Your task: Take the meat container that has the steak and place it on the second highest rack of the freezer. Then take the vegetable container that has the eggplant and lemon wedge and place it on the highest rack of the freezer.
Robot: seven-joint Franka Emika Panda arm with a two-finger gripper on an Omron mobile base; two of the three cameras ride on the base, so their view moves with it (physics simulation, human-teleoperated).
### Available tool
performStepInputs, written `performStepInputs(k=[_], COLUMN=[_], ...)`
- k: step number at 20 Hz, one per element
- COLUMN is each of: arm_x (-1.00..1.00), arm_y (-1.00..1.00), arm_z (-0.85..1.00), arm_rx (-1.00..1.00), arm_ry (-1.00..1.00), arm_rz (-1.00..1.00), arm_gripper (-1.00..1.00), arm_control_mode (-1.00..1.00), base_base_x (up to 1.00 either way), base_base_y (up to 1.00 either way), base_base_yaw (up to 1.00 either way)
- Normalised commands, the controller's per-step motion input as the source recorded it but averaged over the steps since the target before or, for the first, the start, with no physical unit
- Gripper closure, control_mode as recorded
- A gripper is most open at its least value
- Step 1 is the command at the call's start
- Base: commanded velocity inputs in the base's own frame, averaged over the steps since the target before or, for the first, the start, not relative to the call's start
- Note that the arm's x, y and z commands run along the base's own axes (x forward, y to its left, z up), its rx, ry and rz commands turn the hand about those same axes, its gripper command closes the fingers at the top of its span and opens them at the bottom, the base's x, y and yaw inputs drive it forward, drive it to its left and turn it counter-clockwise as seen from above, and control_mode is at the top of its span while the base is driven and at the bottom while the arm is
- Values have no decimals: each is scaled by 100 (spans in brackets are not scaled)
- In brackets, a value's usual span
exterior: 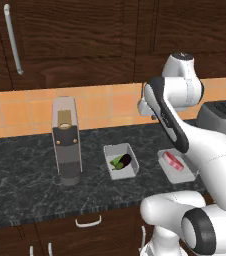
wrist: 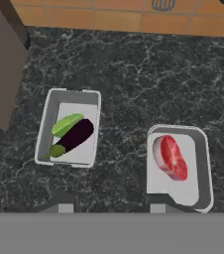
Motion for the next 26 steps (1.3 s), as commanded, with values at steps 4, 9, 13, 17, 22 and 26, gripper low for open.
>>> performStepInputs(k=[4, 9, 13, 17, 22, 26], arm_x=[-26, -61, -58, -52, -62, -32], arm_y=[-5, -34, -73, -70, -51, -47], arm_z=[-4, -18, -28, -51, -72, -58], arm_rx=[19, 31, 18, 6, 2, 1], arm_ry=[0, 6, 26, 31, 30, 28], arm_rz=[-21, -61, -52, -48, -48, -35], arm_gripper=[-100, -100, -100, -100, -100, -100], arm_control_mode=[-100, -100, -100, -100, -100, -100], base_base_x=[0, 0, 0, 0, 0, 0], base_base_y=[0, 0, 0, 0, 0, 0], base_base_yaw=[0, 0, 0, 0, 0, 0])
